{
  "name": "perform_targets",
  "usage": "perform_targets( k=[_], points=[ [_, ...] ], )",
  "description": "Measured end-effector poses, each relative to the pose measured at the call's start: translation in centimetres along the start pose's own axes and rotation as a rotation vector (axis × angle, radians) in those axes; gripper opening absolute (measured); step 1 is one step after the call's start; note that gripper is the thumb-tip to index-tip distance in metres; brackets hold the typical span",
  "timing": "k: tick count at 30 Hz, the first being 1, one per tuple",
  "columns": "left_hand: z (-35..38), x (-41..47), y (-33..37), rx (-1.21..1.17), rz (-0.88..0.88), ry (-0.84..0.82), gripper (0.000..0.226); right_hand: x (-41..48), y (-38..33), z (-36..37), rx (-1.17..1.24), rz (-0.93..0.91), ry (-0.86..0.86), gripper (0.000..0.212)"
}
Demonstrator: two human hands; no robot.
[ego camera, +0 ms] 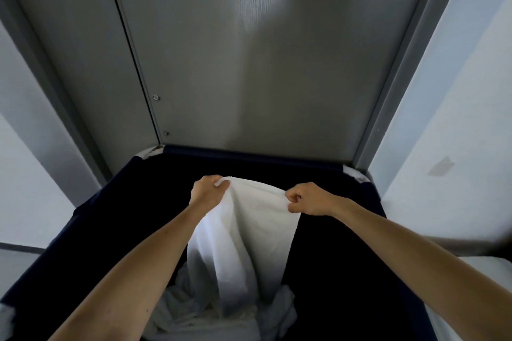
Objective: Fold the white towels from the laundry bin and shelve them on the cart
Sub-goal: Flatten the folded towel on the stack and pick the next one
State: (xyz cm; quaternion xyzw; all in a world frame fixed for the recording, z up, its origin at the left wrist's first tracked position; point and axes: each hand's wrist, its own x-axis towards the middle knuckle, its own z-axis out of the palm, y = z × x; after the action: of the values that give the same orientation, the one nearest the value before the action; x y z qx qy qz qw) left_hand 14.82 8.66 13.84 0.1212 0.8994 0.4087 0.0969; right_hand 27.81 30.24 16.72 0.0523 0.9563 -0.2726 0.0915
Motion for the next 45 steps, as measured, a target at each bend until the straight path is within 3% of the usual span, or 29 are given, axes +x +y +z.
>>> perform_targets(
  k=[2, 7, 11, 15, 21, 25, 28, 35, 40, 42, 45],
  points=[
    [0.1, -0.1, -0.1, 0.01, 0.01, -0.022, 0.019, -0.1, 0.1, 0.1, -0.099, -0.024, 0.014, 0.039],
    [-0.2, 0.2, 0.0, 0.001, 0.006, 0.011, 0.012, -0.2, 0.3, 0.4, 0.096, 0.047, 0.159, 0.032],
    [0.4, 0.1, 0.0, -0.033, -0.118, 0.052, 0.023, 0.1, -0.9, 1.3, 0.167, 0.096, 0.195, 0.023],
    [1.3, -0.4, 1.0, -0.251, -0.256, 0.107, 0.032, 0.4, -2.6, 2.4, 0.312, 0.166, 0.22, 0.01],
    [3.8, -2.9, 2.7, -0.566, -0.356, 0.098, 0.034, 1.1, -5.8, 5.3, 0.732, 0.243, 0.227, 0.012],
    [4.8, -5.9, 3.5, -0.692, -0.284, 0.069, 0.023, 0.9, -6.0, 6.3, 0.856, 0.253, 0.225, 0.017],
    [5.3, -8.4, 2.5, -0.645, -0.152, 0.029, 0.008, 0.2, -5.3, 7.0, 0.949, 0.289, 0.24, 0.017],
    [5.9, -10.3, 0.2, -0.445, -0.035, 0.158, 0.007, -1.4, -5.3, 9.1, 1.054, 0.33, 0.279, 0.012],
    [7.1, -11.3, -0.1, -0.487, -0.033, 0.167, 0.02, -1.8, -5.0, 9.5, 1.096, 0.288, 0.271, 0.008],
    [7.5, -11.1, -0.2, -0.536, -0.064, 0.191, 0.014, -2.0, -4.6, 9.9, 1.028, 0.226, 0.248, 0.017],
    [8.0, -10.8, -0.5, -0.606, -0.102, 0.17, 0.006, -2.2, -3.9, 10.1, 0.737, 0.157, 0.272, 0.024]
  ],
)
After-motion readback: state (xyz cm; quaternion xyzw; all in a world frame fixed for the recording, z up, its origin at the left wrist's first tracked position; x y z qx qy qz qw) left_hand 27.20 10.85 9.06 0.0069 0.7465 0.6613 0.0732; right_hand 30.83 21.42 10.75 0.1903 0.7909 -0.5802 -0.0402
